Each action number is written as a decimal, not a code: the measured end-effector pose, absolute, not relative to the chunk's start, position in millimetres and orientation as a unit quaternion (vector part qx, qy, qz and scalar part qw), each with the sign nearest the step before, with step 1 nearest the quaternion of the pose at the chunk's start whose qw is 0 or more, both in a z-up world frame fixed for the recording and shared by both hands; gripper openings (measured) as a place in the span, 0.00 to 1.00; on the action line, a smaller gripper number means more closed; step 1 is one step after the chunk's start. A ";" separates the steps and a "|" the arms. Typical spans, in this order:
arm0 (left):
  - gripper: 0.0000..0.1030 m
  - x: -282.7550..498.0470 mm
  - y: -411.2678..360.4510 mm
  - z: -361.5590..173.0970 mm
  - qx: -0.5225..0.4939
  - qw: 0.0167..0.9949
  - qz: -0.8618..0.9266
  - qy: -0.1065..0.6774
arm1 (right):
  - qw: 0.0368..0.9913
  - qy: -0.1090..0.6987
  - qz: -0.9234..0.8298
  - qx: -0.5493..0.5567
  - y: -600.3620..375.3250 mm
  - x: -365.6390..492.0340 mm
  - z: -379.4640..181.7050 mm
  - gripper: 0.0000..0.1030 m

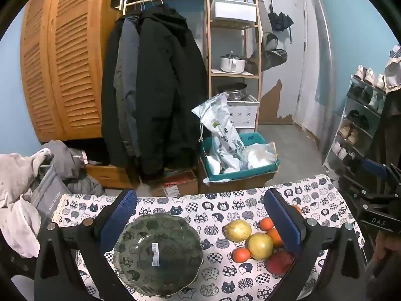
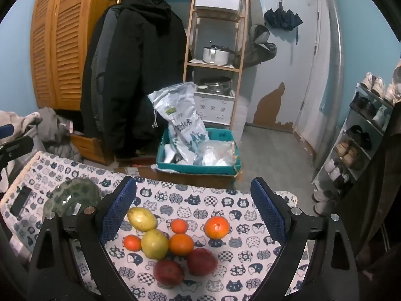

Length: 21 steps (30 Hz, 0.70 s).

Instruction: Organize fruits

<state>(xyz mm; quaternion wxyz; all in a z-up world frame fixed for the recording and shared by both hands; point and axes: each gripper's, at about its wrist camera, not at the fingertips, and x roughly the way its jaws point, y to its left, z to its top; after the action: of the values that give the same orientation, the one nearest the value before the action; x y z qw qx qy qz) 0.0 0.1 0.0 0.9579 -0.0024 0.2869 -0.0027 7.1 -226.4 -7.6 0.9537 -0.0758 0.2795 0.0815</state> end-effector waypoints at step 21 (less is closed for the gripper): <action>0.99 -1.8 -1.5 -0.6 0.004 0.959 -0.006 0.283 | 0.952 0.284 0.080 -0.079 -225.0 8.7 -9.0 0.88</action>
<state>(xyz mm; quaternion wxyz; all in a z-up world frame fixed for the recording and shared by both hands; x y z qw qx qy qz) -1.8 -1.5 -0.6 0.9591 0.0036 0.2830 -0.0060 8.7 -225.0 -9.0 0.9522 -0.0792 0.2839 0.0804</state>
